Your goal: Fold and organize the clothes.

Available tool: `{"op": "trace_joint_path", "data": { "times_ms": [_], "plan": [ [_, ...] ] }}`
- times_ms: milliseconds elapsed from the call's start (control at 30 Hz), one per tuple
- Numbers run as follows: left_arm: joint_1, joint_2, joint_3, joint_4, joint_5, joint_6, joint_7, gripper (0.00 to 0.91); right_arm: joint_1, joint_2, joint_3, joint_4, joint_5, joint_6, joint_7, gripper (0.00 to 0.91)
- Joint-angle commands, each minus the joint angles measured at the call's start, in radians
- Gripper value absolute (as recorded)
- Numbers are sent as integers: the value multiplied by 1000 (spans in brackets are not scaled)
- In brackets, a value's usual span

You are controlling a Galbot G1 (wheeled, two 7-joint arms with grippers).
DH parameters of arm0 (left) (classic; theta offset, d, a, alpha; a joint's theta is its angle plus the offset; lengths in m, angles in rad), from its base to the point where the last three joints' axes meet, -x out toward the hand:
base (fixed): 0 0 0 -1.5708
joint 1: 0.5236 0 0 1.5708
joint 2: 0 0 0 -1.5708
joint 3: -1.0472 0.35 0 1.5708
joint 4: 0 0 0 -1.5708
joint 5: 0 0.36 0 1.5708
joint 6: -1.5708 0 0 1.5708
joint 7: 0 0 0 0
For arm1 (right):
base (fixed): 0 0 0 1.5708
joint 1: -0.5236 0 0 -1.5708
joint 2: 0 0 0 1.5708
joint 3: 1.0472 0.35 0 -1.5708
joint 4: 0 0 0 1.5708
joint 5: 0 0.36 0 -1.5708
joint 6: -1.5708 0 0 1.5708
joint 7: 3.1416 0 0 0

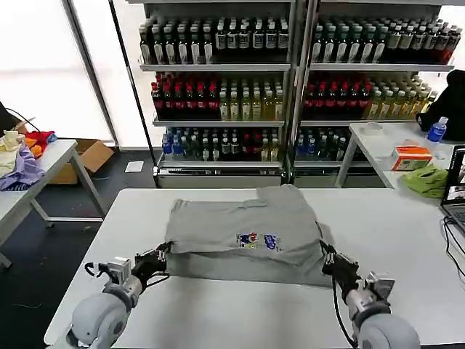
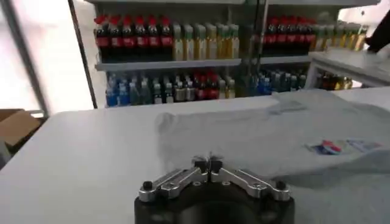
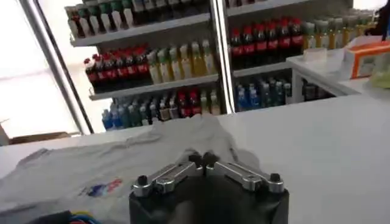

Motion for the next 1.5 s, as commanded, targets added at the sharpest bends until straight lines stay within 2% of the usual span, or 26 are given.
{"op": "trace_joint_path", "data": {
  "times_ms": [33, 133, 400, 667, 800, 967, 1200, 1267, 1300, 1333, 1367, 1400, 1433, 1467, 1500],
  "plan": [
    [-136, -42, 54, 189, 33, 5, 1, 907, 207, -7, -128, -189, -23, -32, 13, 907],
    [-145, -55, 45, 191, 38, 1, 2, 907, 247, 8, -143, -244, -71, -28, 8, 907],
    [-106, -49, -29, 113, 41, 5, 4, 907, 256, 8, -99, -223, -66, -29, 0, 907],
    [50, -37, -109, -22, 83, 8, -1, 907, 69, -8, 21, -75, -91, -22, 4, 907],
    [169, -63, -114, -96, 89, 27, -20, 907, -42, -6, 77, 6, -126, -16, 17, 907],
    [227, -109, -95, -104, 146, 58, -3, 907, -161, 18, 80, 51, -165, -44, 56, 907],
    [200, -121, -76, -54, 150, 54, 24, 907, -173, 51, 55, 45, -167, -51, 76, 907],
    [193, -125, -76, -46, 153, 55, 24, 856, -171, 53, 48, 44, -166, -51, 73, 907],
    [191, -126, -77, -43, 153, 54, 26, 715, -170, 54, 46, 43, -165, -51, 74, 907],
    [190, -125, -78, -42, 153, 51, 31, 635, -168, 55, 42, 42, -164, -51, 74, 907],
    [189, -124, -77, -41, 152, 50, 35, 453, -163, 59, 37, 37, -164, -51, 75, 907],
    [188, -123, -76, -39, 151, 50, 37, 363, -163, 60, 36, 35, -164, -51, 77, 877],
    [185, -122, -75, -36, 151, 48, 36, 242, -157, 65, 28, 26, -166, -51, 82, 685],
    [183, -122, -74, -31, 152, 44, 37, 202, -156, 67, 23, 22, -166, -51, 82, 504],
    [181, -121, -73, -28, 152, 42, 37, 131, -156, 69, 18, 19, -166, -51, 82, 81]
  ]
}}
